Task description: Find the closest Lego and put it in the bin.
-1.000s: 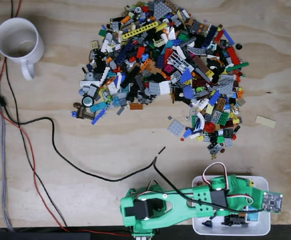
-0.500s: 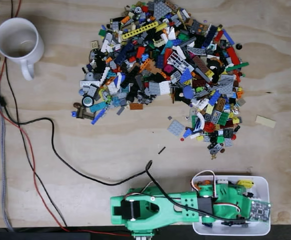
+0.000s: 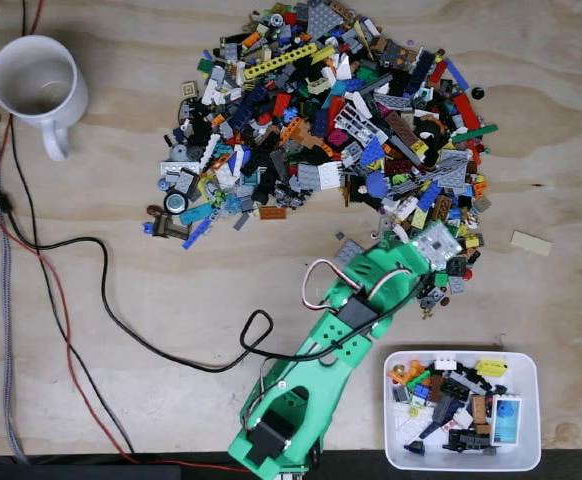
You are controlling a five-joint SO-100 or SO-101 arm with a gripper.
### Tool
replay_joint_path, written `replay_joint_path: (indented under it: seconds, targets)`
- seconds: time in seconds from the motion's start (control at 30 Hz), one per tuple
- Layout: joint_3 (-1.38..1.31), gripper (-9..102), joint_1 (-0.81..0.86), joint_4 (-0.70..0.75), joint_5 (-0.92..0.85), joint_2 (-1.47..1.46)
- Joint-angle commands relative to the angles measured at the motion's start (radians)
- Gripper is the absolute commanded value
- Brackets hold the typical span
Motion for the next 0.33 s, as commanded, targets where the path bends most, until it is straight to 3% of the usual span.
replay_joint_path:
  seconds: [0.0,0.3]
  targets:
    - [0.012,0,-0.204,-0.051,0.035,-0.009]
    - [-0.035,0,-0.449,-0.126,0.106,-0.195]
